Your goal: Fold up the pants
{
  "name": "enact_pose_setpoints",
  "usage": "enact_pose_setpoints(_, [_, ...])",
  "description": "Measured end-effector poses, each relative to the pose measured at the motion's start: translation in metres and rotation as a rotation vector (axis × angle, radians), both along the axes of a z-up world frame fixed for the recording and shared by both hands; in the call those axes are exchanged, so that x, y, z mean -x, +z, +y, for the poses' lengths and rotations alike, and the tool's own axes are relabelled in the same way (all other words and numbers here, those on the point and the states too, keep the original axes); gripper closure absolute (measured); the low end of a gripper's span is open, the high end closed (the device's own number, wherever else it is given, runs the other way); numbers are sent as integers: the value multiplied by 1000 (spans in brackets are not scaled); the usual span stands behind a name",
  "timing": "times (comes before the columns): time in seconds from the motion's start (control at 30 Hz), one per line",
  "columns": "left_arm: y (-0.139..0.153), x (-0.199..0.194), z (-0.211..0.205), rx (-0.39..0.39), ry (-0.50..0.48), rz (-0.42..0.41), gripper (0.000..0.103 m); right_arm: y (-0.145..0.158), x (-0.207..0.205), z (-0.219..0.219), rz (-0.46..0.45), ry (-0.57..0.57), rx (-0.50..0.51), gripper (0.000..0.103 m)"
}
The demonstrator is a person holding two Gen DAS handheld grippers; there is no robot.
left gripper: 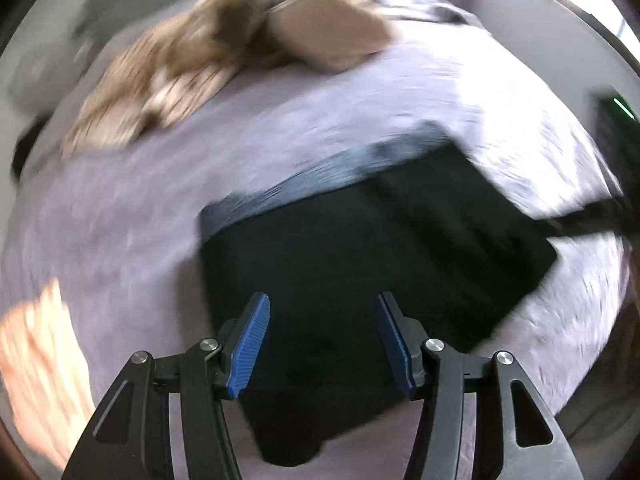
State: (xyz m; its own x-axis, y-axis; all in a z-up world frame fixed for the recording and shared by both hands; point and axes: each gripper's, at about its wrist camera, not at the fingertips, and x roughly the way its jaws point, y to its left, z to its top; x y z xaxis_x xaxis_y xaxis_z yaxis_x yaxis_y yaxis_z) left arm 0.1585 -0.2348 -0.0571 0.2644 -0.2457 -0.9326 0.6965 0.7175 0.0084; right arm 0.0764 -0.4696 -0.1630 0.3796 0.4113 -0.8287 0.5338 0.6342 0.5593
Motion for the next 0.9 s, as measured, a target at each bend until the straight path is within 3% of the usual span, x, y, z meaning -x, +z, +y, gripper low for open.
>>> enact_pose_setpoints(0.13, [-29,-10,13,-61,23,75,46,2,7,12,26,35,64,83])
enact_pose_setpoints(0.23, [-43,2,13,-105,-11,62,46,-5,10,23,66,61,116,83])
enact_pose_setpoints(0.37, [-29,-4,18,-68,33,91,46,6,10,24,72,69,104,78])
enact_pose_setpoints(0.47, [-11,-27,23,-26,95,37,46,20,6,18,87,62,156,78])
enact_pose_setpoints(0.57, [-7,-60,25,-14,181,33,46,42,-9,8,3,28,181,78])
enact_pose_setpoints(0.67, [-18,-85,21,-25,246,62,46,48,-45,13,-23,64,224,76])
enact_pose_setpoints(0.77, [-43,-102,18,-53,292,109,46,32,-77,22,-15,109,236,76])
enact_pose_setpoints(0.87, [-58,-107,20,-80,330,120,29,0,-89,29,73,143,250,76])
enact_pose_setpoints(0.9, [-59,-107,22,-71,329,119,28,-4,-89,29,77,146,262,76])
